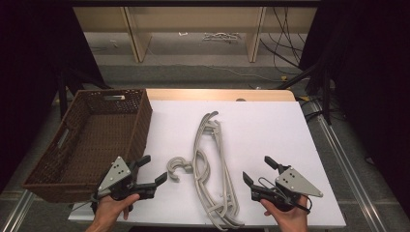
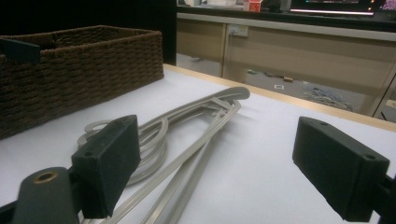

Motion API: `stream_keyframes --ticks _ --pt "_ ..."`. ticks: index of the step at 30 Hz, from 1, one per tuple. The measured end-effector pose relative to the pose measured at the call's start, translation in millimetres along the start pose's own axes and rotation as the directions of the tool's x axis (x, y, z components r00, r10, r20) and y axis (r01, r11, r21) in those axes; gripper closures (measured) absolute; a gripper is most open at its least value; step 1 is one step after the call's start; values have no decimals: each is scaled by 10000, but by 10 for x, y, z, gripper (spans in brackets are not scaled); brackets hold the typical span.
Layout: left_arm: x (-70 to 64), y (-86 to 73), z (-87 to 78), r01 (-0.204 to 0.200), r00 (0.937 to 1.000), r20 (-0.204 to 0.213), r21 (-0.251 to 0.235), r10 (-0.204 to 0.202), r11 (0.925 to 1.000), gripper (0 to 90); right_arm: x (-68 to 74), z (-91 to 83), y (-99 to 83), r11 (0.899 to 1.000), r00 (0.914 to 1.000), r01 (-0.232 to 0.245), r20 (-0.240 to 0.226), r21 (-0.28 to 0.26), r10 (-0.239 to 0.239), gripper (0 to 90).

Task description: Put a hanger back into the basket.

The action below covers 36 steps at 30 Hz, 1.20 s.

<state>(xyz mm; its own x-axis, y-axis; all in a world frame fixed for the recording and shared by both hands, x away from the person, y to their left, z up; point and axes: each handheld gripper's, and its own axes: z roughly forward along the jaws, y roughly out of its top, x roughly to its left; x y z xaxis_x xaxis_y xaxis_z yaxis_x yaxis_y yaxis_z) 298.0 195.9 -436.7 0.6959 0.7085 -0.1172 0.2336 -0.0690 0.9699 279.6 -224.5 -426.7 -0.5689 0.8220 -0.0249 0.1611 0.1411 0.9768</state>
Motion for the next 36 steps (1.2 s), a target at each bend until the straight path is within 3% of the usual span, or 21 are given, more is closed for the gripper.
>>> stream_keyframes --ticks 10,14,15,16,18,19,21,26,29,31,33,34,36 --pt "-36 -21 50 56 9994 325 287 -66 9996 172 0 2 -2 10000 10000 -4 18 11 4 164" --pt "-51 -35 89 350 9976 573 541 -381 9979 174 -1 0 -2 10000 10000 -6 9 32 6 166" --pt "-69 -40 94 540 9973 459 665 -571 9963 174 -1 0 -2 10000 10000 -6 9 32 6 166" --pt "-76 -45 112 323 9975 605 775 -371 9965 174 3 -3 -4 9999 10000 -56 -55 127 56 167" --pt "-80 -46 117 257 9977 604 815 -307 9963 174 0 -1 -4 9999 10000 7 -69 118 -6 167" --pt "-95 -52 127 414 9973 572 879 -466 9953 177 -1 -1 -2 10000 10000 15 -36 65 -15 168" --pt "-86 -52 133 259 9974 650 933 -321 9953 183 -6 0 -3 10000 10000 -4 -84 90 5 168" --pt "-94 -61 150 463 9962 677 1118 -541 9927 199 -8 18 -10 9999 9998 -91 -161 -127 88 168" --pt "-118 -71 182 1021 9892 898 1451 -1158 9841 233 -9 7 -7 9999 9998 -46 -173 135 48 171" --pt "-166 -85 237 1282 9827 1068 1988 -1515 9716 236 -9 12 -9 9999 9999 -26 -171 109 28 175" --pt "-203 -101 301 1266 9790 1263 2402 -1603 9624 241 -8 7 -9 9999 9999 3 -103 173 -2 175" --pt "-203 -101 301 1266 9790 1263 2402 -1603 9624 245 -8 7 -9 9999 9999 3 -103 173 -2 175" --pt "-256 -129 408 1527 9677 1498 2923 -2029 9441 255 -10 9 -9 9999 9999 14 -116 129 -13 176"
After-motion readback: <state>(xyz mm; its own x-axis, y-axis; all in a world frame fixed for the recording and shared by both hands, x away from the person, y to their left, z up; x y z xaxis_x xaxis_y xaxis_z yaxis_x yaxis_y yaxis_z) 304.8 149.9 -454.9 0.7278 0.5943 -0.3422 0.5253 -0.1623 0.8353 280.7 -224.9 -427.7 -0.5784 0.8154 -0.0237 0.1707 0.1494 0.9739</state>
